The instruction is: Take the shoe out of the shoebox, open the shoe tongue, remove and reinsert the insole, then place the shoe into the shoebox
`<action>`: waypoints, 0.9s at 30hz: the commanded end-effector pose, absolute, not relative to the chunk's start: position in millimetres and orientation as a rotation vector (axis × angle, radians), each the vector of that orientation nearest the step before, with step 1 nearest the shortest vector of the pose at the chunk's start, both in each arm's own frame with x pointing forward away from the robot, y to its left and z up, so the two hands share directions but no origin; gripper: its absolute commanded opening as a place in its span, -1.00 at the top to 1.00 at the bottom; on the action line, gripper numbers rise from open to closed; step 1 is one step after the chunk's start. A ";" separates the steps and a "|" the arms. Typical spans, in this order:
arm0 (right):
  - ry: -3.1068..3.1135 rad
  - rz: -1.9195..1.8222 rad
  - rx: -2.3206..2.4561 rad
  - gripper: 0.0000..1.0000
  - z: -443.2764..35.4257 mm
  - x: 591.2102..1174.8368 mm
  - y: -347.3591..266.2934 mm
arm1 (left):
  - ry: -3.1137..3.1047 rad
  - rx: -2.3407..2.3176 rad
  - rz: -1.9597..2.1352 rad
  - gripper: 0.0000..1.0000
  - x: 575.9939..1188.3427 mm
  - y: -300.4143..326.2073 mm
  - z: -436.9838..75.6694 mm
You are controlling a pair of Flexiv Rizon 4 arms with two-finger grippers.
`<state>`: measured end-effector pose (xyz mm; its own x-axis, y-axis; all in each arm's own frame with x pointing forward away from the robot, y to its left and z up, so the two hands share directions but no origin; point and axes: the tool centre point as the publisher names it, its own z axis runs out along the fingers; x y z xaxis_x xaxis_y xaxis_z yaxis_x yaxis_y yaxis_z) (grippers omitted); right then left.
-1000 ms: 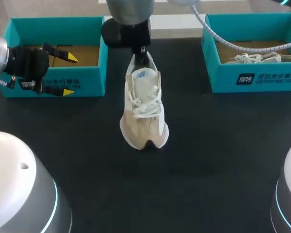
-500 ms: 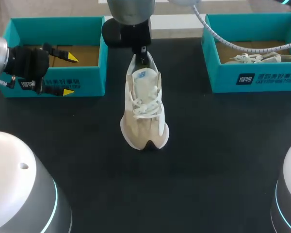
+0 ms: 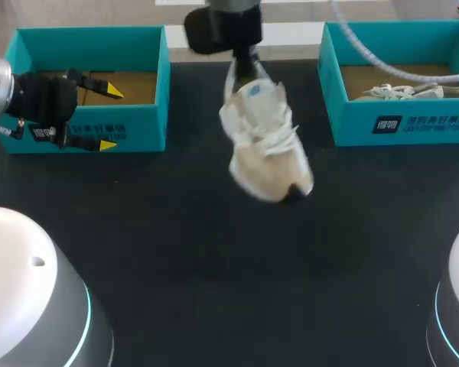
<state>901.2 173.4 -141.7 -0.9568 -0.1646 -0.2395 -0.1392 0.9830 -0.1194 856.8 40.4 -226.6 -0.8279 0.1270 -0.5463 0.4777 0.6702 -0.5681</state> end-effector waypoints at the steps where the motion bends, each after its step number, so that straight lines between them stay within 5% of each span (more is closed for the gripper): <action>1: 2.893 -0.006 -0.251 1.00 -133.5 925.8 118.7 | 2.420 0.471 -1.005 -1.00 857.0 39.9 -226.4; 10: 2.873 0.011 -0.233 1.00 -136.4 986.1 52.1 | 2.420 0.471 -1.005 -1.00 857.0 39.9 -226.4; 27: 2.873 0.011 -0.233 1.00 -136.4 986.1 52.1 | 2.420 0.471 -1.005 -1.00 857.0 39.9 -226.4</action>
<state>986.7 52.4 -137.6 -0.9539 -0.1574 -0.2555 -0.1592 0.9871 -0.0138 856.8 40.3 -226.5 -0.8279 0.1271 -0.5463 0.4778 0.6701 -0.5681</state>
